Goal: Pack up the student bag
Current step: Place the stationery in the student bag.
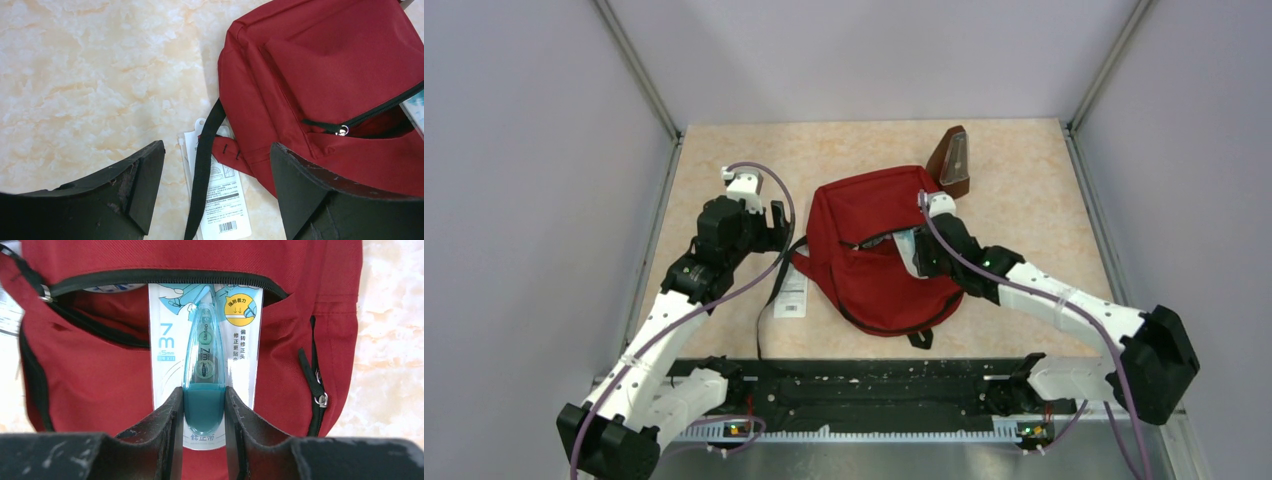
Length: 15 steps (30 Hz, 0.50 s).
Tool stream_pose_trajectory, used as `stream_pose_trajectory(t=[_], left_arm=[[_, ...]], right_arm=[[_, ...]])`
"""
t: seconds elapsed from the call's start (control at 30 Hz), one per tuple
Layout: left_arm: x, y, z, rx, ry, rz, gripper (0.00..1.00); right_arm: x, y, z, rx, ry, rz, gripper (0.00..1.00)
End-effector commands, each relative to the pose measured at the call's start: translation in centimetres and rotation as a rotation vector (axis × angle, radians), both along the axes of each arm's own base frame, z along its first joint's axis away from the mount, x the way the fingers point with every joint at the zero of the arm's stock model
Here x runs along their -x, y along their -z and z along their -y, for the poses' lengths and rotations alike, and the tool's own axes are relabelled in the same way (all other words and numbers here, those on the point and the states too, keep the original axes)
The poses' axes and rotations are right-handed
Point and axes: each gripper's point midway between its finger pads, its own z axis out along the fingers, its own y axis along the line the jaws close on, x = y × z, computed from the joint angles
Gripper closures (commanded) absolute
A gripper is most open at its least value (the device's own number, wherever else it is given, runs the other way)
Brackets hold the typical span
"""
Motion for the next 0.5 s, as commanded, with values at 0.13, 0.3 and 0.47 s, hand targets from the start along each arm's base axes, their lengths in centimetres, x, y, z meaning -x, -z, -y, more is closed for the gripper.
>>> stream_pose_trajectory(t=[0.13, 0.3, 0.47], left_arm=[[-0.6, -0.7, 0.0, 0.009, -0.009, 0.039, 0.18], [-0.6, -0.8, 0.1, 0.012, -0.004, 0.042, 0.18], [-0.5, -0.9, 0.0, 0.013, -0.004, 0.044, 0.18]], right_arm=[[-1.7, 1.2, -0.8, 0.025, 0.016, 0.008, 1.00], [-2.9, 0.5, -1.3, 0.018, 0.016, 0.059, 1.00], [-5.1, -0.4, -1.6, 0.031, 0.040, 0.114, 1.00]])
